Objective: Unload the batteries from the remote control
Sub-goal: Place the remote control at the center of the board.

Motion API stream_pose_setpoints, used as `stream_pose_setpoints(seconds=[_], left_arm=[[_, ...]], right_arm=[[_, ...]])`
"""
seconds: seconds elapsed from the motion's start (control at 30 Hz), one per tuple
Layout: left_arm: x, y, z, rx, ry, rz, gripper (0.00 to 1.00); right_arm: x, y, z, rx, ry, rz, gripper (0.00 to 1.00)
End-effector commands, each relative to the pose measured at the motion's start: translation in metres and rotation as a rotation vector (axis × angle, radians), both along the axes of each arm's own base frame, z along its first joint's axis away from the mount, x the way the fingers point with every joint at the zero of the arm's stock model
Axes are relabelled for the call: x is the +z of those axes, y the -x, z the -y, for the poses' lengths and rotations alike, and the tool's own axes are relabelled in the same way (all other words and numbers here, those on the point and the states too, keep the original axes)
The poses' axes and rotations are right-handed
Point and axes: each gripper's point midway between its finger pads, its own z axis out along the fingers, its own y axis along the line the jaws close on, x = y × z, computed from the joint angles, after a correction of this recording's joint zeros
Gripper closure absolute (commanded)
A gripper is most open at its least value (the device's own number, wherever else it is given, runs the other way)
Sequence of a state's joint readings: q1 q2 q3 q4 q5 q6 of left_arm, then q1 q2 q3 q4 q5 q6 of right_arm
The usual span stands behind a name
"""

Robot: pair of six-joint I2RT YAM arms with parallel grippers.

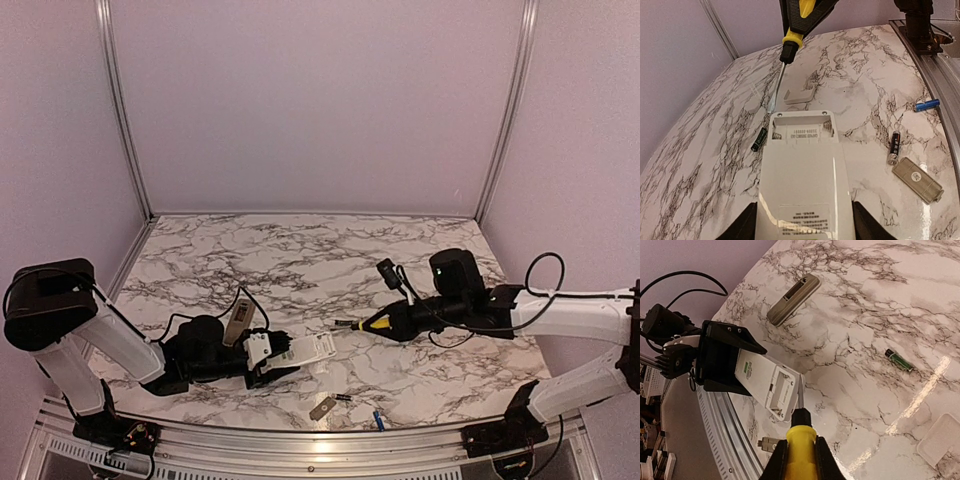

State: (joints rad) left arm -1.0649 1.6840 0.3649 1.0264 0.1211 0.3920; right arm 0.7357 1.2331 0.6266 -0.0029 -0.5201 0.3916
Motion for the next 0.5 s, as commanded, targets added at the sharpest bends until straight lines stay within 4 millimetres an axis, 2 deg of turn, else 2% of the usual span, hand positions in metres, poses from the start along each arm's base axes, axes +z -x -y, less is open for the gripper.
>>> stream_pose_setpoints(seconds=[0.0,0.2,0.33,0.4,0.47], left_arm=[[0.030,-0.010,0.002,0.041,0.102,0.034,1.00],[0.037,-0.022,-0.002,0.116,0.130,0.040,1.00],[0.040,-0.034,-0.005,0.192,0.145,0.031,1.00],[0.040,-0.042,-0.005,0.235,0.148,0.015,1.00],[0.041,-0.051,-0.005,0.285,0.163,-0.006,1.00]], right_arm=[[0.021,-0.020,0.005,-0.090,0.020,0.086,1.00],[0.040,-0.030,0.014,-0.161,0.001,0.165,1.00],[0.044,-0.037,0.019,-0.210,0.004,0.196,1.00],[0.041,-0.041,0.027,-0.259,0.021,0.209,1.00],[0.047,-0.051,0.036,-0.331,0.016,0.254,1.00]])
